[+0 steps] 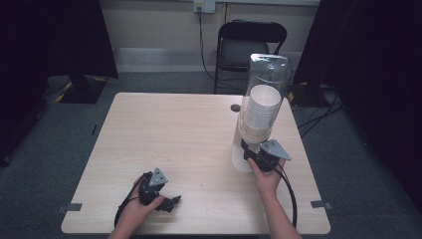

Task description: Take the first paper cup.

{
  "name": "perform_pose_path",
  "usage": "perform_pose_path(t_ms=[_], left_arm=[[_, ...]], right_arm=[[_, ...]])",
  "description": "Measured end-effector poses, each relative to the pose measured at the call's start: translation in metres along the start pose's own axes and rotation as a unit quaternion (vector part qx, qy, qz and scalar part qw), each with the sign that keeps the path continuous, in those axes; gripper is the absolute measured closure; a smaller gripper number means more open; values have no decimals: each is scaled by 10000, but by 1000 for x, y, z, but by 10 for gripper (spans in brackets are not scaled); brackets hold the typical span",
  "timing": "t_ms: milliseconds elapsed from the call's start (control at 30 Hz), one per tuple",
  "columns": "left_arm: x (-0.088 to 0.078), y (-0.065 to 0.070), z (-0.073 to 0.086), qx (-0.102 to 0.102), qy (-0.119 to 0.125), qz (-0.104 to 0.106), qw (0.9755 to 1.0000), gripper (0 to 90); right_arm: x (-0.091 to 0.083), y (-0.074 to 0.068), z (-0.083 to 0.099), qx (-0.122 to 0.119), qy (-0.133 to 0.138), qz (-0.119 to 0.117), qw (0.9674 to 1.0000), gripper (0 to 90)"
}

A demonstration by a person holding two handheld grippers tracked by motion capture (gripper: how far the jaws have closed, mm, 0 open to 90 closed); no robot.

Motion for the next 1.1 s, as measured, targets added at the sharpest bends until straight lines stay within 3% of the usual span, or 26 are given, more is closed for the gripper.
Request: perform_pose_path(t_ms=[733, 1100], left_arm=[[0, 0, 0, -1, 4, -4, 10000, 0], [0, 0, 0, -20, 16, -9, 10000, 0]], right_arm=[[-1, 0, 1, -55, -26, 1, 10000, 360], [-2, -2, 1, -108, -124, 137, 9998, 360]])
Point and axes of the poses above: each handheld gripper's, and its own axes: x roughly forward along the jaws, z roughly out of its underside, y roughly to its right, the point moved 1 cm from there along x, roughly forward along the jaws, and after that the axes turned 14 degrees about y, right-handed, at the moved point
